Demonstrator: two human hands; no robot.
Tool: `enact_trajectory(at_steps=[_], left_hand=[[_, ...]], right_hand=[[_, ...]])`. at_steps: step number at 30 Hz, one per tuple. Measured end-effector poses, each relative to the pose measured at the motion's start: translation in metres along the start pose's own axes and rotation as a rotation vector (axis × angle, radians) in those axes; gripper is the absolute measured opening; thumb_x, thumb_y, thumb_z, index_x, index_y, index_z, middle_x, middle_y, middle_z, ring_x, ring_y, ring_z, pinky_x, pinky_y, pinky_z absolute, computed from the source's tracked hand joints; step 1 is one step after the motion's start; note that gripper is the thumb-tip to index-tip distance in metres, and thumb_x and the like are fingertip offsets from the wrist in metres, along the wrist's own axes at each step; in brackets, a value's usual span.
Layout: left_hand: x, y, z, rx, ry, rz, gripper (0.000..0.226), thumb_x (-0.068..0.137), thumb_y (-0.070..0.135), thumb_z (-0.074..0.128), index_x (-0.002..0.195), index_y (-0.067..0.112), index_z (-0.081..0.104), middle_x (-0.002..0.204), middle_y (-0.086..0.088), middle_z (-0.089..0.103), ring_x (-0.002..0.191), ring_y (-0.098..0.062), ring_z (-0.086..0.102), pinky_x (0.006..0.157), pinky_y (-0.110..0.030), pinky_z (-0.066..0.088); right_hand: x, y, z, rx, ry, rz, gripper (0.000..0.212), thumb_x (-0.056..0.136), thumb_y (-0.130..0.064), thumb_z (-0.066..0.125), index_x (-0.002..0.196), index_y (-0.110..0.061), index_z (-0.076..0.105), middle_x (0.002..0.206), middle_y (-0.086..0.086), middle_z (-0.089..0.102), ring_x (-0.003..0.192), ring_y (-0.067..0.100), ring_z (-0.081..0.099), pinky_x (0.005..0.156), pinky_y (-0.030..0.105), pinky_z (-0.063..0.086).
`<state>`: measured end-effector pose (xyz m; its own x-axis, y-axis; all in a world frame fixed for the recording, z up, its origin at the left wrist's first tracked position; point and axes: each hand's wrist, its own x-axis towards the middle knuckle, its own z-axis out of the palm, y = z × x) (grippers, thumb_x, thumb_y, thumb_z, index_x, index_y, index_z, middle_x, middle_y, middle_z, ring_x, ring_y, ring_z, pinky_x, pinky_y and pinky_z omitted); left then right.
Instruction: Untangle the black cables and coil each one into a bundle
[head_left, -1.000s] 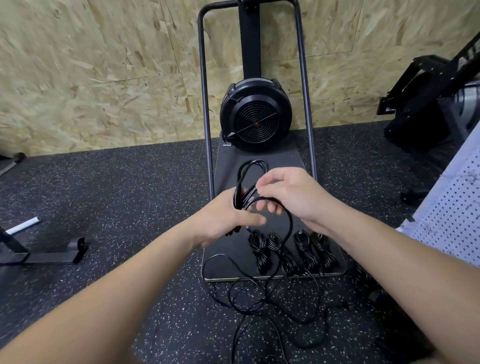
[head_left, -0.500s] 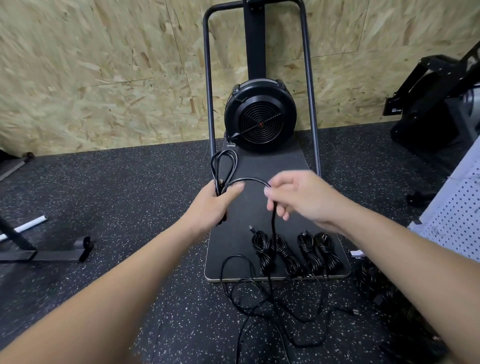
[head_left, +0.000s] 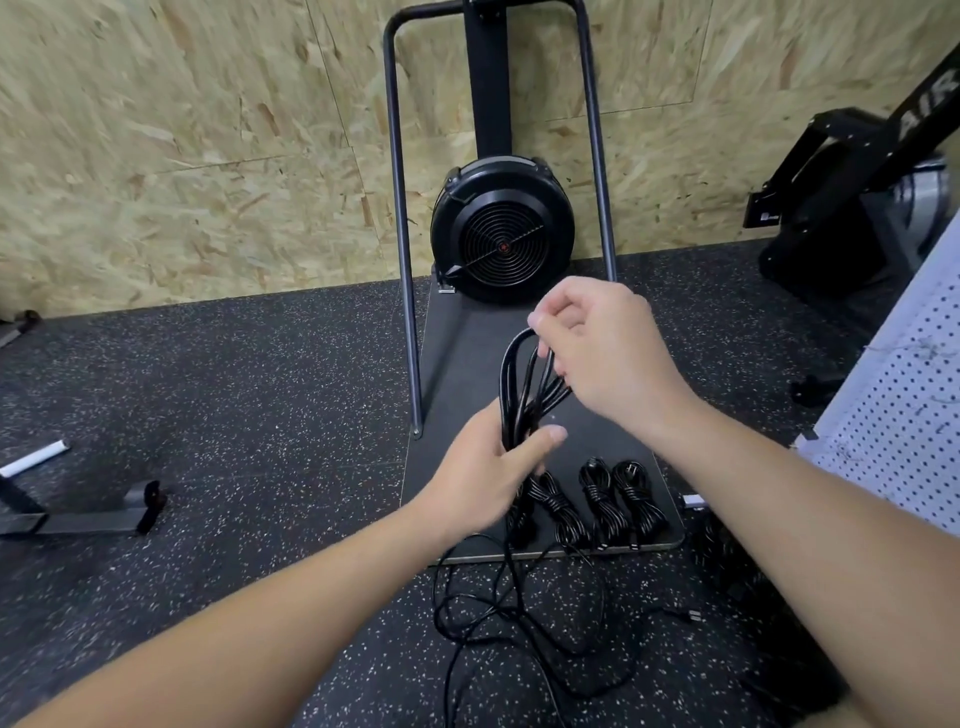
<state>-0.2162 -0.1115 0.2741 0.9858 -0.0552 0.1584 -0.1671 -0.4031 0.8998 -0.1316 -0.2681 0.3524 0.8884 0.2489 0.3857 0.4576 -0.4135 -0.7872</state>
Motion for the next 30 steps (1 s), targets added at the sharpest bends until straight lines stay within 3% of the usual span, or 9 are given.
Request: enact_trajectory(at_steps=[7, 9, 12, 15, 19, 22, 24, 27, 30], left_hand=[[0.002, -0.005, -0.008, 0.061, 0.013, -0.024, 0.027, 0.111, 0.037, 0.066, 0.092, 0.02, 0.055, 0.072, 0.003, 0.065, 0.068, -0.011, 0.062, 0.071, -0.03, 0.048], [0.001, -0.006, -0.008, -0.026, -0.001, -0.041, 0.026, 0.112, 0.034, 0.063, 0.095, 0.017, 0.055, 0.074, -0.003, 0.066, 0.07, -0.021, 0.071, 0.075, -0.045, 0.058], [-0.002, -0.009, -0.004, -0.064, 0.016, -0.014, 0.025, 0.113, 0.031, 0.062, 0.095, 0.018, 0.05, 0.071, -0.008, 0.063, 0.058, -0.027, 0.061, 0.07, -0.052, 0.058], [-0.004, -0.009, -0.003, 0.012, 0.07, 0.031, 0.01, 0.113, 0.032, 0.062, 0.105, 0.027, 0.058, 0.063, -0.008, 0.061, 0.054, -0.021, 0.056, 0.065, -0.039, 0.052], [-0.003, -0.006, -0.003, 0.07, 0.021, 0.026, 0.012, 0.114, 0.035, 0.06, 0.102, 0.031, 0.061, 0.055, -0.003, 0.057, 0.05, -0.02, 0.055, 0.063, -0.032, 0.047], [0.0, -0.005, -0.007, 0.038, 0.005, -0.022, 0.034, 0.113, 0.04, 0.06, 0.083, 0.025, 0.052, 0.052, -0.008, 0.057, 0.05, -0.028, 0.058, 0.064, -0.038, 0.05], [0.001, -0.004, -0.011, -0.014, -0.037, -0.042, 0.047, 0.113, 0.041, 0.061, 0.076, 0.016, 0.049, 0.052, -0.008, 0.054, 0.051, -0.031, 0.057, 0.068, -0.046, 0.054], [0.001, 0.004, -0.01, -0.194, -0.127, -0.065, 0.055, 0.113, 0.037, 0.061, 0.07, 0.006, 0.047, 0.056, -0.011, 0.045, 0.053, -0.028, 0.05, 0.067, -0.048, 0.054], [-0.002, 0.012, -0.005, -0.338, -0.224, -0.082, 0.052, 0.113, 0.04, 0.057, 0.071, 0.01, 0.048, 0.06, -0.008, 0.04, 0.055, -0.024, 0.046, 0.07, -0.044, 0.056]], right_hand=[[0.002, 0.014, -0.003, -0.091, -0.014, -0.168, 0.01, 0.104, -0.022, 0.072, 0.094, -0.025, 0.072, 0.078, -0.007, 0.07, 0.07, 0.012, 0.067, 0.075, 0.038, 0.057], [0.003, 0.014, 0.0, -0.166, 0.014, -0.238, 0.002, 0.103, -0.021, 0.073, 0.103, -0.023, 0.073, 0.099, -0.01, 0.065, 0.082, 0.01, 0.063, 0.081, 0.031, 0.053], [0.005, 0.017, 0.008, -0.236, -0.019, -0.147, 0.026, 0.107, -0.036, 0.067, 0.13, -0.023, 0.071, 0.129, -0.009, 0.059, 0.106, 0.008, 0.061, 0.098, 0.03, 0.051], [0.002, 0.013, 0.016, 0.013, -0.205, 0.199, 0.046, 0.112, -0.058, 0.046, 0.11, -0.024, 0.078, 0.106, -0.011, 0.08, 0.104, 0.014, 0.072, 0.105, 0.048, 0.055], [0.0, 0.015, 0.025, 0.257, -0.276, 0.234, 0.065, 0.105, -0.069, 0.052, 0.087, -0.01, 0.075, 0.091, 0.006, 0.08, 0.1, 0.035, 0.072, 0.109, 0.059, 0.051], [0.003, 0.016, 0.023, 0.455, -0.386, 0.235, 0.068, 0.096, -0.066, 0.069, 0.093, 0.003, 0.071, 0.095, 0.022, 0.071, 0.092, 0.022, 0.065, 0.107, 0.053, 0.048], [0.002, 0.012, 0.019, 0.479, -0.402, 0.248, 0.061, 0.098, -0.062, 0.071, 0.087, -0.003, 0.067, 0.092, 0.011, 0.06, 0.094, 0.013, 0.058, 0.104, 0.043, 0.043], [-0.002, -0.001, 0.021, 0.795, -0.367, 0.306, 0.07, 0.105, -0.053, 0.064, 0.125, 0.014, 0.066, 0.124, 0.003, 0.076, 0.127, 0.01, 0.067, 0.123, 0.043, 0.042], [-0.008, -0.02, 0.023, 1.215, -0.295, 0.429, 0.062, 0.107, -0.047, 0.062, 0.13, 0.011, 0.059, 0.123, 0.013, 0.076, 0.116, 0.027, 0.077, 0.105, 0.044, 0.059]])
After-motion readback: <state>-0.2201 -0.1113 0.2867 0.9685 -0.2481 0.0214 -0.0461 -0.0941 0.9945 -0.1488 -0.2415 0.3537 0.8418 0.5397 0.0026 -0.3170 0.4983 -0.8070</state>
